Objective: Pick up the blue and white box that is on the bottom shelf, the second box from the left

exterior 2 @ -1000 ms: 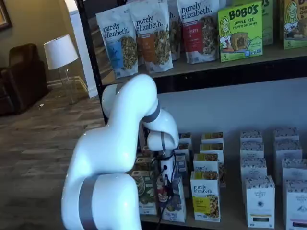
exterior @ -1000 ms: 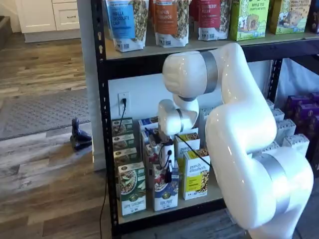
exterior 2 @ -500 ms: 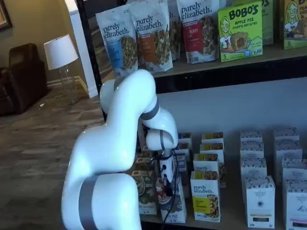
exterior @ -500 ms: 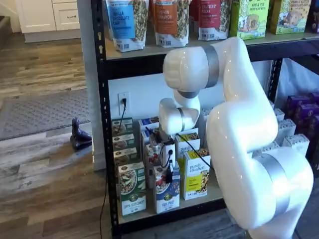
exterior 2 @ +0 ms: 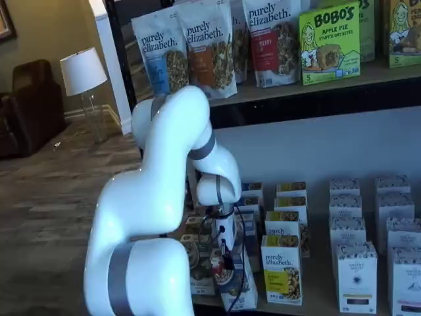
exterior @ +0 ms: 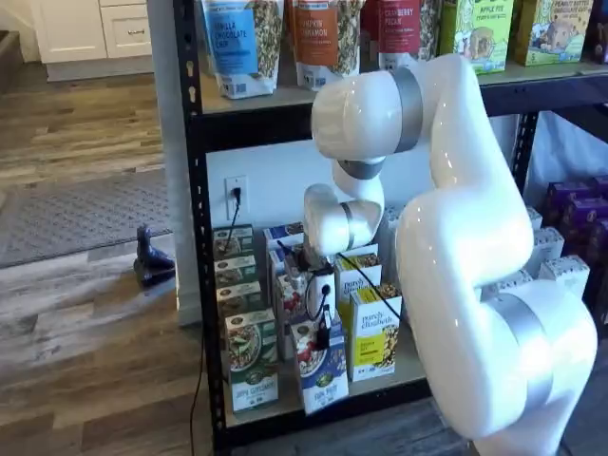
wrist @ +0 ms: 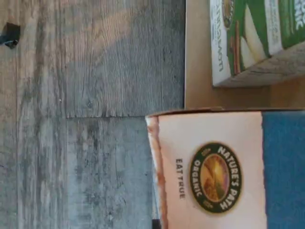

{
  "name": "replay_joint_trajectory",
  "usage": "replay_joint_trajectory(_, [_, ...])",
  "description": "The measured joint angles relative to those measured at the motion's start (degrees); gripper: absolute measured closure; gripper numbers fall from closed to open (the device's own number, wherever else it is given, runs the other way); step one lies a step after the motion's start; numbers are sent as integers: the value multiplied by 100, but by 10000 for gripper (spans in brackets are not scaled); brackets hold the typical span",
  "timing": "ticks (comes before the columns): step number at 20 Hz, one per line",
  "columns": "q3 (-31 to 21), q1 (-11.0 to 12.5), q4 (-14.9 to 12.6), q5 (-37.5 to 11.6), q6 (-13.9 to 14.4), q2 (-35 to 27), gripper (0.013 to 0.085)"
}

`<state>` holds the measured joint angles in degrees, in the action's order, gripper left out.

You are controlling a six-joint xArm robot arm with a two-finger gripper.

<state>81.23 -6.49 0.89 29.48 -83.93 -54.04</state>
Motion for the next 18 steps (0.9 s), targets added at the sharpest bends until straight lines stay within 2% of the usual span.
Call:
replay_joint_trajectory(1, [-59,-5,34,-34,-26,38,450])
replay_joint_trajectory(2, [-116,-13,135,-24,-108,86,490])
replay_joint_trajectory(4, [-173,-22,230,-35,-182,132,490])
replay_joint_trajectory(12, [-396,-63,186,-47,-103,344,490])
replay_joint_trajectory(18, [-801,-80,97,-54,-6,688,490])
